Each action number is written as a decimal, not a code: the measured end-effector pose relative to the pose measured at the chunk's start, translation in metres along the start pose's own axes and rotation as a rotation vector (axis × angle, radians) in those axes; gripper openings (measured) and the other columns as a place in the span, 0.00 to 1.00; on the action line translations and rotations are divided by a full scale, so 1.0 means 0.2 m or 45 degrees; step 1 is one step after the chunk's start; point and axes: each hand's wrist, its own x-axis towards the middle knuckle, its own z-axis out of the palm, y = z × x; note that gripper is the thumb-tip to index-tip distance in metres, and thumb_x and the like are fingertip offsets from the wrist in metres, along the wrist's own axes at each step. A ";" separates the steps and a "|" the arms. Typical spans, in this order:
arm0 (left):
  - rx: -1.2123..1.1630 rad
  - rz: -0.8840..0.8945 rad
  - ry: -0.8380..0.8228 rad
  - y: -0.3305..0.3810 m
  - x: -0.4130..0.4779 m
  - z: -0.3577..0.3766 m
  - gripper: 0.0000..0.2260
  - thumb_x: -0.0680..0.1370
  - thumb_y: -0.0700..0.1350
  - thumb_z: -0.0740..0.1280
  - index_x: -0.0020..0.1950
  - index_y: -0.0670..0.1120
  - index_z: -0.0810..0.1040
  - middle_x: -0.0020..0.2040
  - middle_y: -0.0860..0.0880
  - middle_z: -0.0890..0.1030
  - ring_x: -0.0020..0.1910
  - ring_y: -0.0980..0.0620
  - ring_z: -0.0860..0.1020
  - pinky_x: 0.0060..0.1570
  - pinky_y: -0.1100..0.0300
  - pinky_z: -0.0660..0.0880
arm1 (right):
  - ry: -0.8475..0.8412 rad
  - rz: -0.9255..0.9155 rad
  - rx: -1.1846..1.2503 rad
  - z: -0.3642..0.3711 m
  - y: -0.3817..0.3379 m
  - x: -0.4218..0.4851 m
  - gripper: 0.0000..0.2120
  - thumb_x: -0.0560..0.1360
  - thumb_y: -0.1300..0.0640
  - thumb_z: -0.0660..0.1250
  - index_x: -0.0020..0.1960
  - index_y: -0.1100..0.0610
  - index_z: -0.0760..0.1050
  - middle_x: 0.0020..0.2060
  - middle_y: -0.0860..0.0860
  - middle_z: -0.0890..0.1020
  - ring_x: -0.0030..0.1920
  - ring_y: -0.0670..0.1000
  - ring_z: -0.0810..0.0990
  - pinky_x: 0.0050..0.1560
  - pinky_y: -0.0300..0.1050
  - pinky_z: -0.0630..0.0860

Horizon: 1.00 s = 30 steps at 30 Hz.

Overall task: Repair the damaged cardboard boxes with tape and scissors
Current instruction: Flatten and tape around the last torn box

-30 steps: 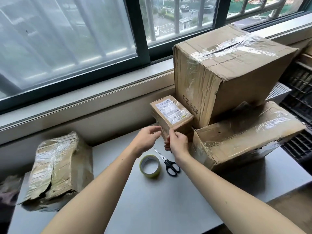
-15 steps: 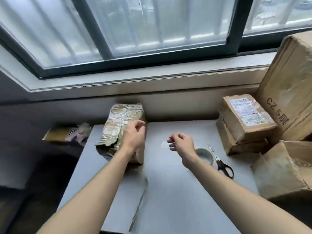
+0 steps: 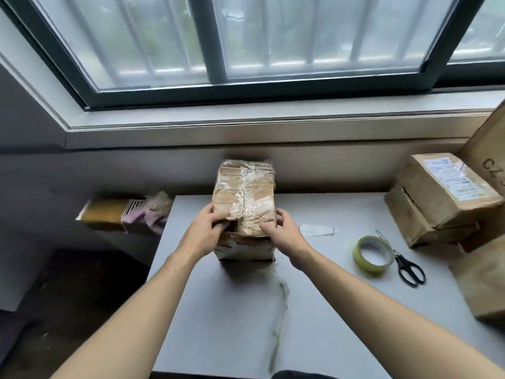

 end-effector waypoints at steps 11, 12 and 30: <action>0.112 0.110 0.433 0.32 -0.01 -0.03 0.12 0.84 0.55 0.56 0.56 0.53 0.78 0.47 0.45 0.83 0.48 0.37 0.77 0.42 0.53 0.67 | 0.279 -0.186 0.123 -0.14 -0.11 -0.12 0.20 0.78 0.46 0.69 0.67 0.51 0.73 0.59 0.50 0.82 0.57 0.48 0.82 0.60 0.46 0.79; 0.120 0.131 0.437 0.35 -0.02 -0.02 0.13 0.84 0.55 0.56 0.55 0.52 0.78 0.47 0.44 0.83 0.48 0.36 0.77 0.41 0.53 0.67 | 0.313 -0.204 0.145 -0.16 -0.11 -0.14 0.20 0.77 0.45 0.69 0.66 0.51 0.74 0.58 0.50 0.82 0.57 0.48 0.82 0.61 0.47 0.79; 0.168 0.013 0.442 0.89 -0.38 0.51 0.14 0.82 0.56 0.59 0.49 0.50 0.79 0.42 0.48 0.83 0.43 0.41 0.78 0.42 0.52 0.73 | 0.254 -0.513 -0.442 -0.91 0.06 -0.49 0.27 0.72 0.45 0.76 0.68 0.49 0.74 0.60 0.44 0.76 0.59 0.42 0.75 0.63 0.34 0.69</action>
